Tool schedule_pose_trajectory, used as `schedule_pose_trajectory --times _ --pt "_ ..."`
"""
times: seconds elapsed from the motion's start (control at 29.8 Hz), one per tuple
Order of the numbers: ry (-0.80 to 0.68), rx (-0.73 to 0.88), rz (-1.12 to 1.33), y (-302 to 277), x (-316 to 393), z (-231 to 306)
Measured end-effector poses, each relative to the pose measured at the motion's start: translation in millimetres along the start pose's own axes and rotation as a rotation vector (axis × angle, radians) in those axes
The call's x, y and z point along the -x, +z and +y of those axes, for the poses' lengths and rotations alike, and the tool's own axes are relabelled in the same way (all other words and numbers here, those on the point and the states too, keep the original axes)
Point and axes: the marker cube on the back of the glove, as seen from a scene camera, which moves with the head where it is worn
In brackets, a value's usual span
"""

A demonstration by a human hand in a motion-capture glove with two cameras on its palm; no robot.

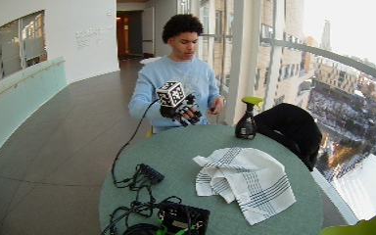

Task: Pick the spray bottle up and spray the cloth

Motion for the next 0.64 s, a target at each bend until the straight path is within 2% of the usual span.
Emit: schedule_pose_trajectory --times 0.27,0.64 --pt "0.083 0.003 0.084 -19.8 -34.3 48.8" --pt "0.121 0.013 0.148 -25.4 -45.6 65.4"
